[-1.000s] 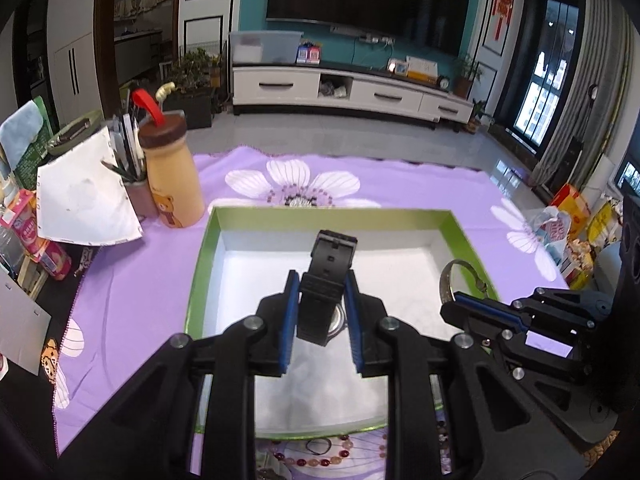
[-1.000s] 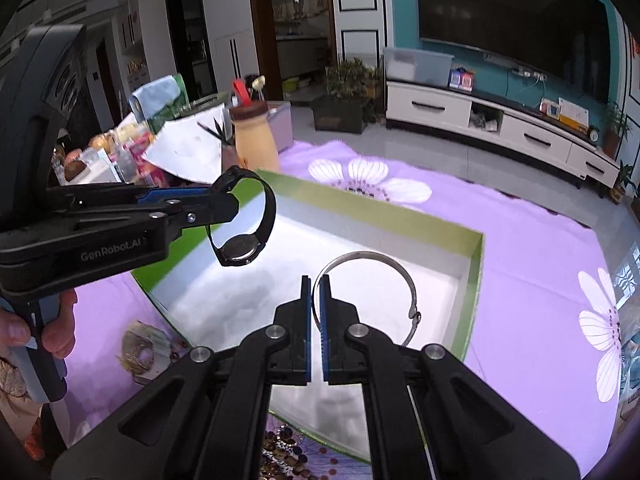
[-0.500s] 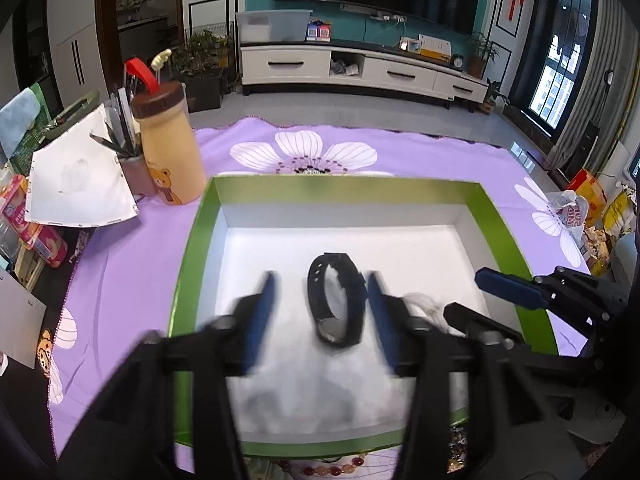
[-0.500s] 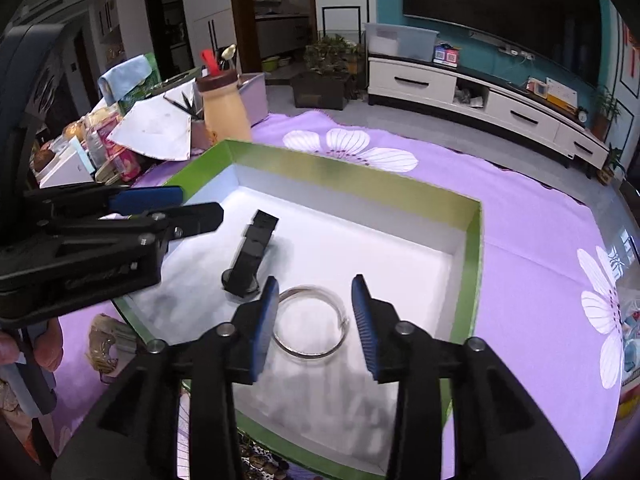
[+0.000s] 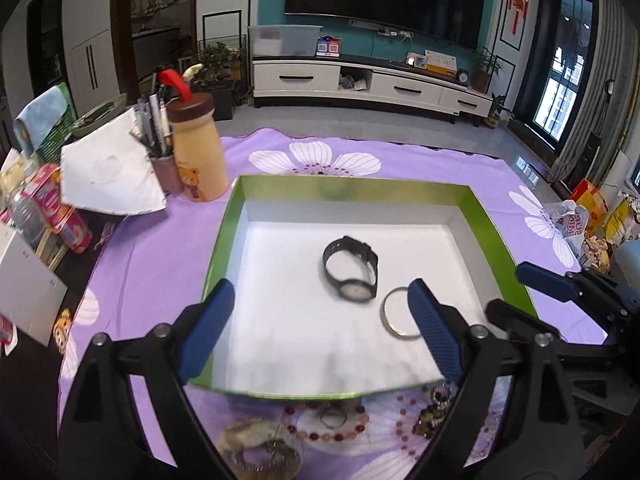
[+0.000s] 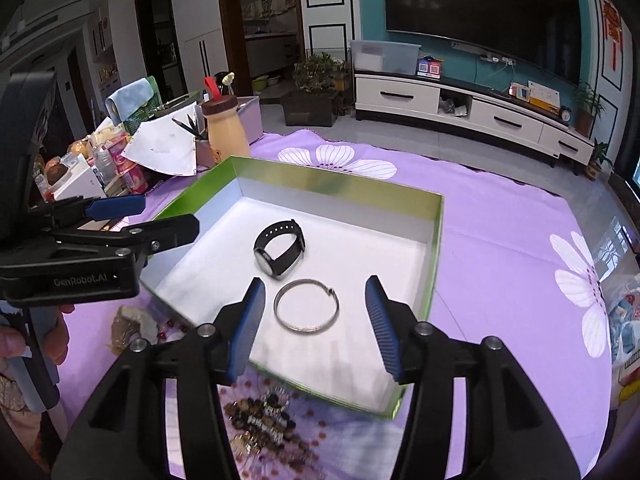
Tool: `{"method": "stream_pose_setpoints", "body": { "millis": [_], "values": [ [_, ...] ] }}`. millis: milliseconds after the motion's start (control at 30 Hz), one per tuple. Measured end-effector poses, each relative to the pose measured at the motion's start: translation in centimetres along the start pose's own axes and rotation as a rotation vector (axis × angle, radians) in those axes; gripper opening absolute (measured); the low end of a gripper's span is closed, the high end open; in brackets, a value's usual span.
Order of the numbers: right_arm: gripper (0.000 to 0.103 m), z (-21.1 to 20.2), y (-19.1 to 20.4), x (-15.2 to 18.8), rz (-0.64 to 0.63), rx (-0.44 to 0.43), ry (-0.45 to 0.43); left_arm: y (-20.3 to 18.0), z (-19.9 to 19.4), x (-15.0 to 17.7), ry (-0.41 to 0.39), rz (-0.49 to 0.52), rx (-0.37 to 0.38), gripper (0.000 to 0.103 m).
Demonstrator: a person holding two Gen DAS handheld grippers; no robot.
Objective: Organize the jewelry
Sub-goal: 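Withdraw both grippers from the green box back toward the jewelry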
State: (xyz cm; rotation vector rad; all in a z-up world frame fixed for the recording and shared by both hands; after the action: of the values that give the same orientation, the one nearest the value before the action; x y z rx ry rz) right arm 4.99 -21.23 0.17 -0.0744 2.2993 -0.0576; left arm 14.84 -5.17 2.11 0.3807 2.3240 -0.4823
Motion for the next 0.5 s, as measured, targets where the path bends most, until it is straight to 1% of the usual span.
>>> {"method": "stream_pose_setpoints", "body": {
  "millis": [233, 367, 433, 500],
  "values": [
    [0.054, -2.7, -0.4, 1.6, 0.045, -0.011, 0.001, 0.3, -2.3, 2.0, 0.02, -0.057, -0.004, 0.094],
    [0.054, -3.8, -0.1, 2.5, 0.054, -0.016, 0.005, 0.1, -3.4, 3.1, 0.024, -0.062, -0.012, 0.095],
    [0.054, -4.2, 0.1, 2.9, 0.054, -0.017, 0.009, 0.0, -4.1, 3.8, 0.023, -0.062, -0.019, 0.098],
    [0.054, -4.8, 0.3, 3.4, 0.058, -0.02, 0.013, 0.0, -4.7, 4.5, 0.032, -0.064, -0.019, 0.099]
  ]
}}
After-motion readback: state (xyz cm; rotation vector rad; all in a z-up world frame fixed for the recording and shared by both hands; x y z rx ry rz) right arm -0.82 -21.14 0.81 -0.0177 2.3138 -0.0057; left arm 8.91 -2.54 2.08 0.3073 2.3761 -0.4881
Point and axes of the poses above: each gripper's, at about its wrist camera, not at the fingertips, and z roughly the way its jaws point, y to its left, x to its underside, the point moved 2 cm from there along z, roughly the way its jaws point, and after that the axes turned 13 degrees about x, right-handed, at the moved point
